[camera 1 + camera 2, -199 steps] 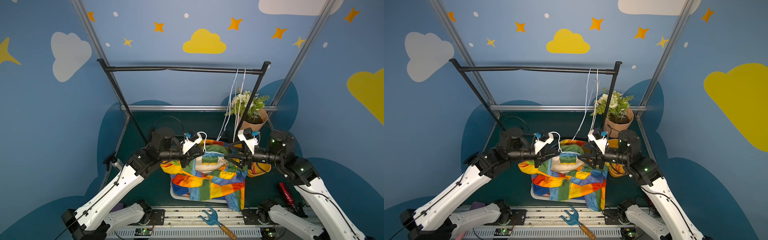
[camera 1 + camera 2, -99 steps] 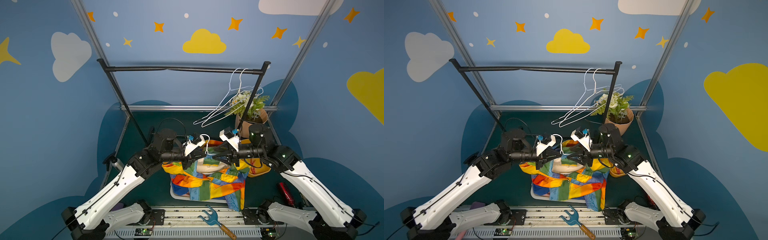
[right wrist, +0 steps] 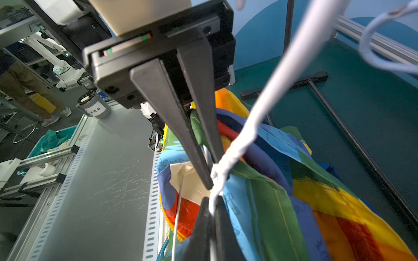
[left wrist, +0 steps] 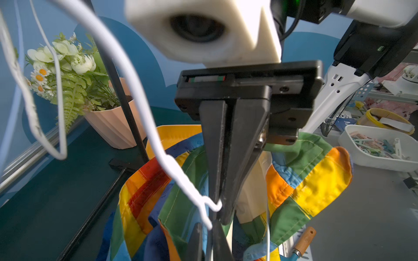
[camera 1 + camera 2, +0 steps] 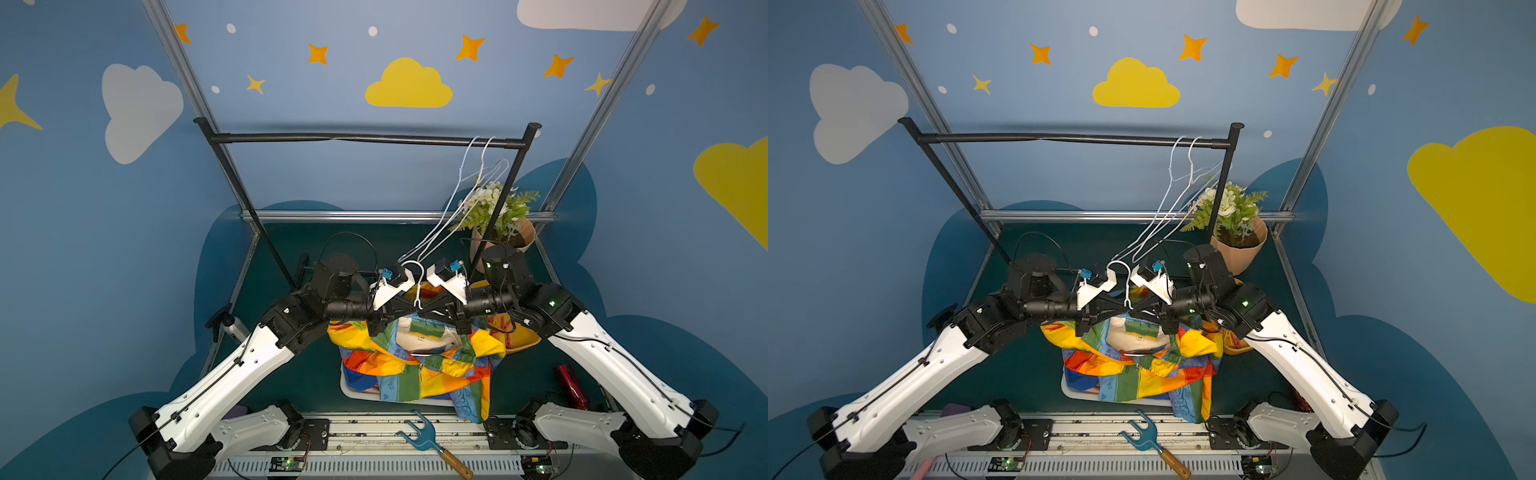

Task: Remove the clothespins securing jackets to the hanger
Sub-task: Remove the clothespin from the hanger.

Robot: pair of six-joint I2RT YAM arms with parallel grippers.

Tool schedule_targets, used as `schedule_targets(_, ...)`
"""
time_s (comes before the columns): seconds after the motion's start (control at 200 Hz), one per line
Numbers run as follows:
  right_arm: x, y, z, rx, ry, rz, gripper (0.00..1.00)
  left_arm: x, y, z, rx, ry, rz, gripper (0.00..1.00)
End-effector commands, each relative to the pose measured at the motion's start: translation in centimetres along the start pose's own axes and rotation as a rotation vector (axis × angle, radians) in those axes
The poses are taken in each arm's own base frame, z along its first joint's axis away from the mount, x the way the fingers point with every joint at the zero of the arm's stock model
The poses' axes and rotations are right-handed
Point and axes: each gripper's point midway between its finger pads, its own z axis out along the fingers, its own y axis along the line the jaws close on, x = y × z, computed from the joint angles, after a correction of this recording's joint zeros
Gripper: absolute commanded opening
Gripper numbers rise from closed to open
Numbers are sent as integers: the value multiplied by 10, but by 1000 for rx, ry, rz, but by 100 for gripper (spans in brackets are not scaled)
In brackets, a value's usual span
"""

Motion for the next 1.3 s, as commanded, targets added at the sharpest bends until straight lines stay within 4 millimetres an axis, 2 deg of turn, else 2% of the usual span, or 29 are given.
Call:
schedule_targets(0.0, -10, 3, -9, 20, -23, -40, 0, -14, 4, -7, -45, -51, 29, 32)
schedule_targets(0.035, -8, 0, -10, 44, -15, -46, 0, -15, 6, -11, -76, -56, 30, 45)
schedule_targets(0.16, 1, -15, -21, 146, -8, -94, 0, -19, 14, -39, -211, -106, 41, 69)
schedule_targets(0.265, 4, -22, -30, 173, -21, -101, 0, -23, 17, -69, -292, -175, 29, 81)
schedule_targets(0.35, 1, -17, -34, 157, -37, -160, 0, -16, 27, -85, -343, -193, -35, 85)
schedule_targets(0.501, -3, -13, -40, 155, -60, -188, 0, -2, 46, -88, -334, -207, -158, 84)
schedule_targets(0.686, -4, -10, -45, 143, -81, -194, 0, -6, 64, -96, -246, -367, -262, 82)
schedule_targets(0.901, -8, -12, -44, 130, -94, -189, 0, -8, 60, -94, -115, -402, -286, 68)
schedule_targets(1.151, -15, -12, -45, 113, -117, -180, 0, -12, 46, -89, 9, -397, -277, 67)
schedule_targets(1.297, -22, -13, -49, 104, -145, -179, 0, -9, 44, -83, 72, -365, -290, 59)
